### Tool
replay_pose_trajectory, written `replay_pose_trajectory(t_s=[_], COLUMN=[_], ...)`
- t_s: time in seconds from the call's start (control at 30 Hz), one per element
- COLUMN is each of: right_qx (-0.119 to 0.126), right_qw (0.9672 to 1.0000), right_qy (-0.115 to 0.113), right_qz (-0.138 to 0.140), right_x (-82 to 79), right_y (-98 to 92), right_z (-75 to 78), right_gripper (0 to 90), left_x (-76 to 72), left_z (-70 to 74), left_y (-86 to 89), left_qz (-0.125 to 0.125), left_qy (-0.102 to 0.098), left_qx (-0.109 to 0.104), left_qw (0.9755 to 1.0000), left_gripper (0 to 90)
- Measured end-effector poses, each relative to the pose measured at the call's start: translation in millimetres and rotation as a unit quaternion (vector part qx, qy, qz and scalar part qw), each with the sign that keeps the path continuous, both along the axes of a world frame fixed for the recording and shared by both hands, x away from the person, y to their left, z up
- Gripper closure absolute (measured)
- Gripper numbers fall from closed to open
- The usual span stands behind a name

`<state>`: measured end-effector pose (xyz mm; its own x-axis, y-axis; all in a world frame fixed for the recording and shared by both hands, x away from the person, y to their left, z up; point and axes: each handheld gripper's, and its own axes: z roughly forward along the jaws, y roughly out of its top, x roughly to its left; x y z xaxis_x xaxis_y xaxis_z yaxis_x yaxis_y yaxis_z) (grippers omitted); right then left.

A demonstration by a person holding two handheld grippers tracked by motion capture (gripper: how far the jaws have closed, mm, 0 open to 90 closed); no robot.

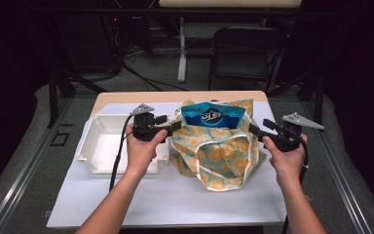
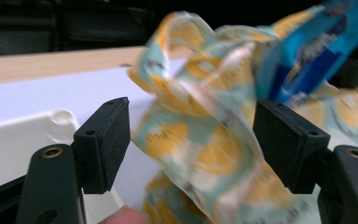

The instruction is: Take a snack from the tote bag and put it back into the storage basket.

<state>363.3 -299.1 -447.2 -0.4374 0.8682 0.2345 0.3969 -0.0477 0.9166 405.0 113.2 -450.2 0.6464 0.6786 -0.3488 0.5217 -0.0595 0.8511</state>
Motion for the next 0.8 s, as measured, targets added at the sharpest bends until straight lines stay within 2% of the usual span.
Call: replay_pose_trajectory(t_s=[0.13,0.2,0.27,0.3,0.37,0.47,0.53,0.57,0.6,0.63,0.73,0.8], right_qx=[0.024,0.032,0.025,0.016,-0.022,0.000,0.016,0.024,0.029,0.024,-0.006,-0.027], right_qw=[0.9994,0.9987,0.9986,0.9990,0.9993,0.9993,0.9988,0.9978,0.9968,0.9965,0.9957,0.9943], right_qy=[-0.024,-0.040,-0.047,-0.041,-0.013,0.022,0.044,0.060,0.072,0.077,0.091,0.103], right_qz=[0.008,0.006,0.003,-0.001,-0.028,-0.030,-0.014,0.010,0.021,0.020,0.013,0.007], right_x=[-3.6,-7.3,-9.7,-9.2,-4.7,3.7,7.7,9.6,10.0,9.9,11.1,12.7], right_y=[4.0,6.3,9.1,10.6,13.7,9.7,6.9,5.3,5.2,5.8,8.9,12.1], right_z=[7.2,13.7,19.5,20.5,17.6,2.0,-9.2,-16.2,-20.5,-23.8,-33.0,-40.4], right_gripper=[32.0,32.5,33.8,33.7,33.2,35.2,55.9,65.9,75.4,81.8,88.8,89.6], left_x=[-2.6,-2.5,-2.6,-2.5,-2.8,-5.2,-6.6,-7.5,-7.9,-8.0,-8.5,-11.1], left_z=[-1.7,-2.5,-4.7,-7.0,-11.6,-18.7,-23.8,-26.0,-28.1,-30.0,-35.2,-37.4], left_y=[-4.5,-6.0,-7.3,-7.4,-8.6,-11.1,-12.8,-14.0,-15.0,-15.7,-19.3,-23.5], left_qz=[-0.009,-0.012,-0.010,-0.015,-0.023,-0.041,-0.062,-0.069,-0.070,-0.071,-0.067,-0.061], left_qy=[0.023,0.027,0.031,0.039,0.049,0.060,0.074,0.082,0.085,0.089,0.103,0.100], left_qx=[0.003,0.010,0.020,0.018,0.019,0.034,0.039,0.042,0.050,0.054,0.062,0.077], left_qw=[0.9997,0.9995,0.9993,0.9989,0.9984,0.9968,0.9946,0.9933,0.9926,0.9920,0.9905,0.9901], left_gripper=[31.5,35.3,37.3,39.1,43.9,60.2,71.5,74.7,76.5,77.5,79.8,80.2])
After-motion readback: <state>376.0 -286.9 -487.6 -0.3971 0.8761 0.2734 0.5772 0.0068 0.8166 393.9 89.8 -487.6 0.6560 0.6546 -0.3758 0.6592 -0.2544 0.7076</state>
